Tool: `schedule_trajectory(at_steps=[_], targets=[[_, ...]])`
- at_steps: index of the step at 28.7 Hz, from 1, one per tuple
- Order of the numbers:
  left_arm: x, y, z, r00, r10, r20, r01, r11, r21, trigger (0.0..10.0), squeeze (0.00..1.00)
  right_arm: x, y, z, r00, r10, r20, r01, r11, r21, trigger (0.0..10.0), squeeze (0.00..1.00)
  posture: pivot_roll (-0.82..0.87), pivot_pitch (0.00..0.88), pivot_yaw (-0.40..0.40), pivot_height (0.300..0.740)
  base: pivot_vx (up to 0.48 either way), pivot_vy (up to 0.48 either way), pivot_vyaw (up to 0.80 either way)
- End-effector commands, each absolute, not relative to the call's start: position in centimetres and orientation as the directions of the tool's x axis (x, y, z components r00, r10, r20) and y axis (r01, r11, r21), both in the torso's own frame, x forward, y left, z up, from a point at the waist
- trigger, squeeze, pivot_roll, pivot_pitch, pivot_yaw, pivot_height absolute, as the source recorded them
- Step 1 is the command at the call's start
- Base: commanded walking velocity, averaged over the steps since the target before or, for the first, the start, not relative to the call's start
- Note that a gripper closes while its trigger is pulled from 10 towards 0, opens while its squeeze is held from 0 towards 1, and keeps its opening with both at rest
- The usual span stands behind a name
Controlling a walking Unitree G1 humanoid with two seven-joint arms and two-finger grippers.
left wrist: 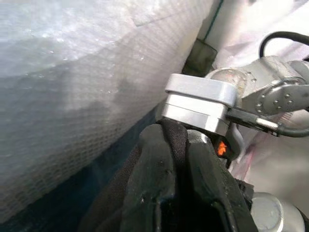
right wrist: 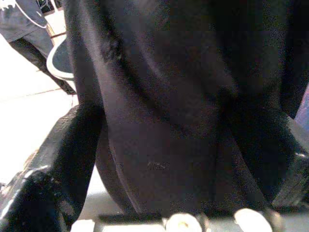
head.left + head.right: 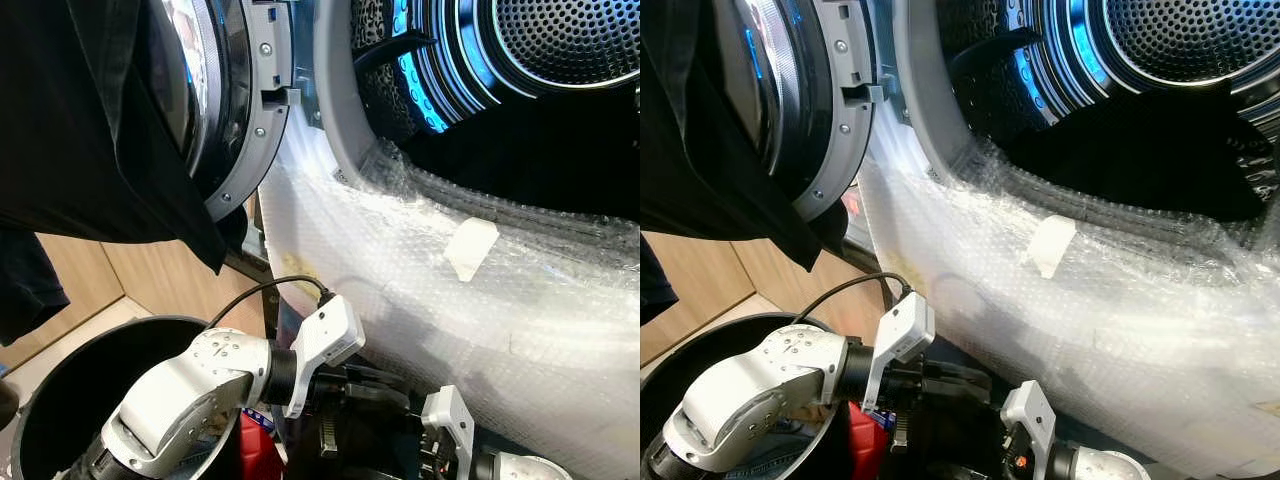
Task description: Clothes washing
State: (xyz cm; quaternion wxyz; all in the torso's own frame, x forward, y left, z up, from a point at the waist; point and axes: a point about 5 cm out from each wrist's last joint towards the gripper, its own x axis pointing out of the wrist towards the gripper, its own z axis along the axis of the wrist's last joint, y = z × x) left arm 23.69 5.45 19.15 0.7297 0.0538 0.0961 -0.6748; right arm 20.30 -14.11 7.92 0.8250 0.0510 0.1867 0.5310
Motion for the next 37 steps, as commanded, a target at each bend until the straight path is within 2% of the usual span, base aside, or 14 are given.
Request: schedule_trajectory(at_steps=[1, 9, 32, 33, 34, 35, 37], targets=[[24.9, 5.1, 20.7, 0.149, -0.975, -0.166, 0.989, 0.146, 0.030, 0.0, 0.00, 20.7, -13.7, 7.9, 0.352, 0.899, -0.259, -0.860, 0.420, 0.289, 10.0, 0.00, 0.15, 0.028, 0.016, 0.740, 0.000, 0.000, 0.00], [24.2, 4.3, 20.4, 0.096, -0.983, -0.156, 0.995, 0.097, 0.004, 0.0, 0.00, 21.3, -13.3, 7.8, 0.367, 0.890, -0.270, -0.795, 0.451, 0.407, 10.0, 0.00, 0.14, 0.038, 0.018, 0.740, 0.000, 0.000, 0.00], [24.3, 4.2, 20.3, 0.100, -0.983, -0.153, 0.995, 0.100, 0.005, 0.0, 0.00, 21.4, -13.2, 8.0, 0.366, 0.889, -0.276, -0.786, 0.454, 0.419, 10.0, 0.00, 0.14, 0.038, 0.018, 0.740, 0.000, 0.000, 0.00], [24.0, 3.7, 21.3, 0.063, -0.991, -0.119, 0.998, 0.062, 0.014, 0.0, 0.00, 23.2, -14.5, 7.5, 0.582, 0.779, -0.231, -0.627, 0.611, 0.483, 10.0, 0.00, 0.14, 0.058, 0.012, 0.740, 0.000, 0.000, 0.00], [23.6, 3.4, 22.1, 0.035, -0.995, -0.095, 0.999, 0.033, 0.021, 0.0, 0.00, 24.0, -15.5, 6.8, 0.711, 0.668, -0.218, -0.476, 0.686, 0.551, 10.0, 0.00, 0.14, 0.056, 0.010, 0.740, 0.000, 0.000, 0.00], [23.3, 3.3, 22.6, 0.018, -0.997, -0.075, 1.000, 0.016, 0.022, 0.0, 0.00, 24.2, -16.0, 6.2, 0.775, 0.592, -0.222, -0.373, 0.711, 0.596, 10.0, 0.00, 0.14, 0.057, 0.009, 0.740, 0.000, 0.000, 0.00], [23.1, 3.3, 22.9, 0.010, -0.998, -0.061, 1.000, 0.009, 0.019, 0.0, 0.00, 24.1, -16.2, 5.9, 0.799, 0.557, -0.228, -0.324, 0.718, 0.616, 10.0, 0.00, 0.15, 0.057, 0.007, 0.740, 0.000, 0.000, 0.00]])
